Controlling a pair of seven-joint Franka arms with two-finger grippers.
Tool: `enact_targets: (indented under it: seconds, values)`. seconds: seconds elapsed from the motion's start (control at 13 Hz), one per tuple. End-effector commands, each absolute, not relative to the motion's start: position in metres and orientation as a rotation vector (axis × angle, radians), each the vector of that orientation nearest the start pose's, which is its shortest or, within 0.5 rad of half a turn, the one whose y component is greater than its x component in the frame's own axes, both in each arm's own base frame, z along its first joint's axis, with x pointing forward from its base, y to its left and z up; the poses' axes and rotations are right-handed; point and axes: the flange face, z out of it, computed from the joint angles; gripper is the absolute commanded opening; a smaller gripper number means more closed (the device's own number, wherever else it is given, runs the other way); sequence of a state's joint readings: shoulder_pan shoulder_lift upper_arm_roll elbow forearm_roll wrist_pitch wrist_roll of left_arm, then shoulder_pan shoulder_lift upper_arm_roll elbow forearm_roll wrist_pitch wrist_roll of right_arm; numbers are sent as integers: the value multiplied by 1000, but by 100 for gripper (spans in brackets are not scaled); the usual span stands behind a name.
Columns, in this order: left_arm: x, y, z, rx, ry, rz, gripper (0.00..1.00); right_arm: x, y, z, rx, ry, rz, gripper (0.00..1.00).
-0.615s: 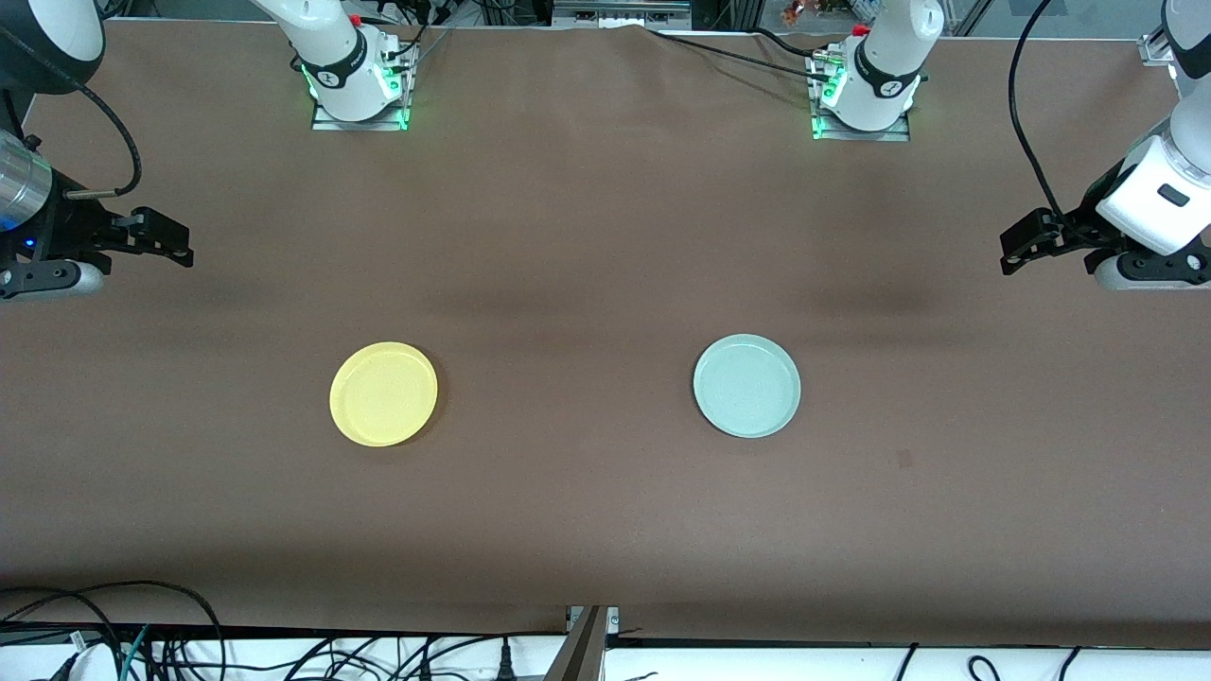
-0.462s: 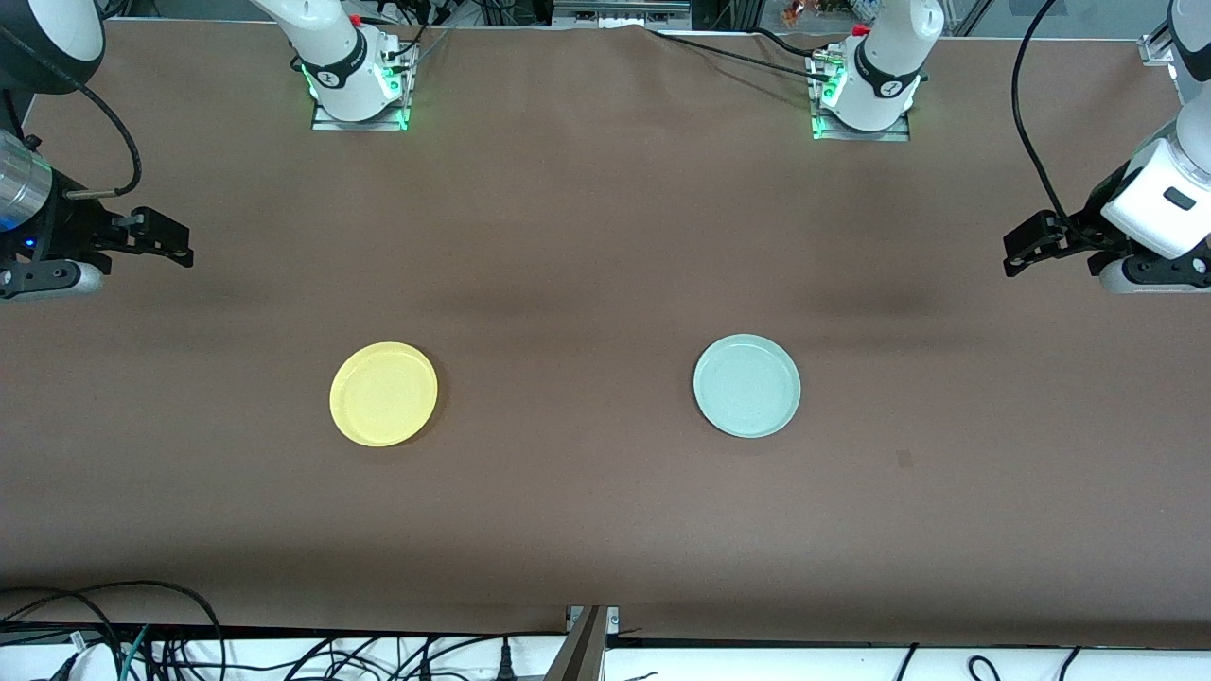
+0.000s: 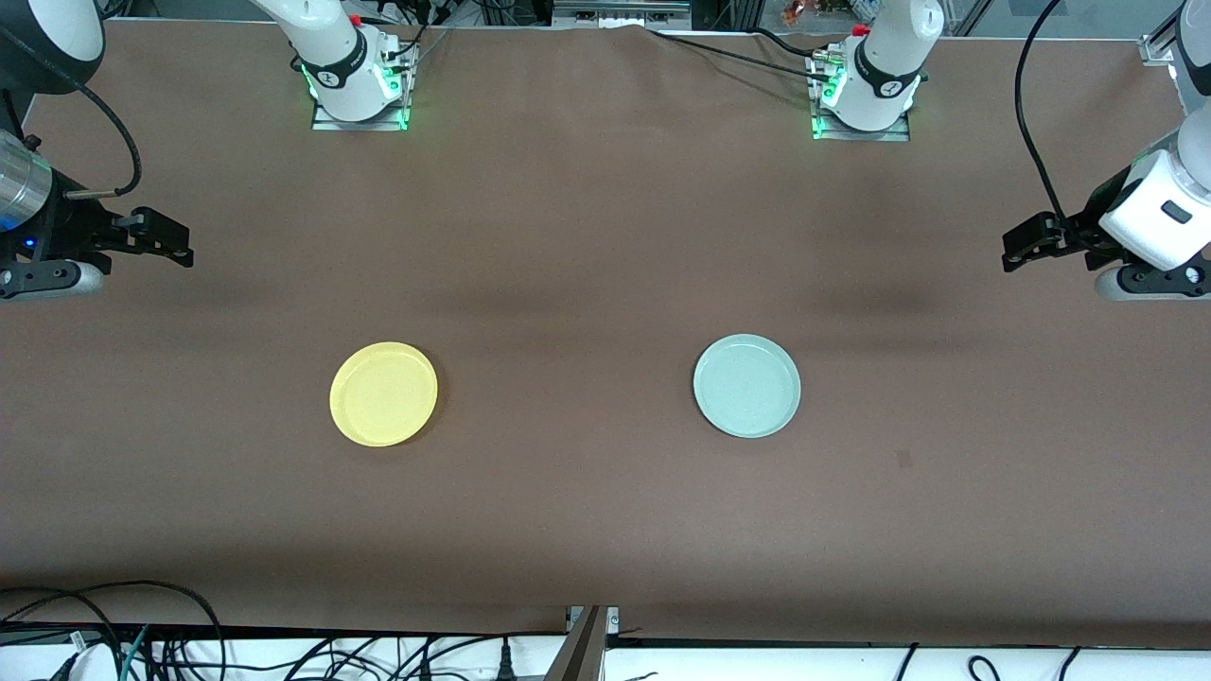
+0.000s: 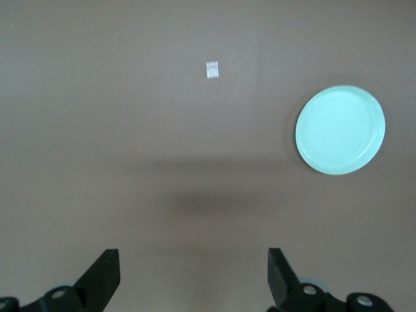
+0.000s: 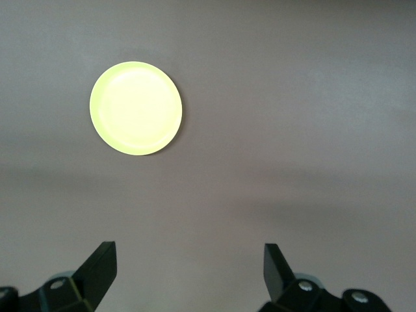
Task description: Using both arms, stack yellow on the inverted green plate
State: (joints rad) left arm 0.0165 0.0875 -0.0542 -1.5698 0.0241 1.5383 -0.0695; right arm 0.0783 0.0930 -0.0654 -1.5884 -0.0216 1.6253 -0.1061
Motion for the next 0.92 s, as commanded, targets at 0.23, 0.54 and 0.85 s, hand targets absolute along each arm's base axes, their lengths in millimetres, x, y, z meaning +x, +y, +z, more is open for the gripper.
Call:
enact_targets:
  seconds: [0.23,0.54,0.85]
  values:
    - [611,-40,502,-3135,51,315,100,584,4,571,-3160,-214,85,100]
    - [647,-87,414,-3121,331,291,100,584,5,571,-3160,-217,85,100]
    - [665,-149,324,-3096,631,206,100,584,4,571,-3160,-212,85,100]
